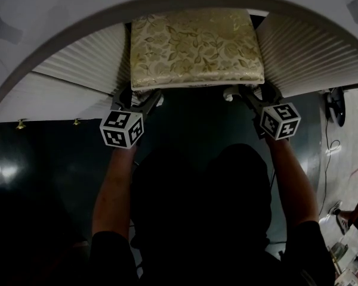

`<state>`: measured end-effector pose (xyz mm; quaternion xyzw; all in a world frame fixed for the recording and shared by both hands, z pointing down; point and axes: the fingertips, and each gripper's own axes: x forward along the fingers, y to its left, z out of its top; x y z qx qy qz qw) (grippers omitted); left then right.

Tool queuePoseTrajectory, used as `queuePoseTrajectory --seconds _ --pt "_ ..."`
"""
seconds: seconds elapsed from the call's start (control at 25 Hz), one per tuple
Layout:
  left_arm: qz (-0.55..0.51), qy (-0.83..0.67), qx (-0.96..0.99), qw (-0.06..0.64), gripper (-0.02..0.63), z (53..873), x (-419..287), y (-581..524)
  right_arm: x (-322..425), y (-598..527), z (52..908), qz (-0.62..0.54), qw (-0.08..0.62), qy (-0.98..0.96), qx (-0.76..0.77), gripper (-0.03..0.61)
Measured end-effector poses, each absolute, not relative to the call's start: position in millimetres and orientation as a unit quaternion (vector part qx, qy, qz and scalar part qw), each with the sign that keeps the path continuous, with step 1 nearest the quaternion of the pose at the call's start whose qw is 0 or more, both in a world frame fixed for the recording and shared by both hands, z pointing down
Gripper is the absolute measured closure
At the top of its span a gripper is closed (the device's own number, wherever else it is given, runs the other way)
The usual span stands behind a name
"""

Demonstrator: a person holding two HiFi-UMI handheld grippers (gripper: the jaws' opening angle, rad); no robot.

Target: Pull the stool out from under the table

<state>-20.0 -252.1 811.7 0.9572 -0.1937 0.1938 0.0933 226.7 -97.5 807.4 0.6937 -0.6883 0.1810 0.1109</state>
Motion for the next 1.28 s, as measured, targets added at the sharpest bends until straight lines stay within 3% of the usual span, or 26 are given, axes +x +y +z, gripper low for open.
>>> queuePoseTrajectory --seconds 1.28 --pt "0.210 -0.195 0.952 0.107 0.278 808.6 -20.3 -251.1 222.2 -91.2 807.1 0.196 0.119 -0.704 0.673 0.336"
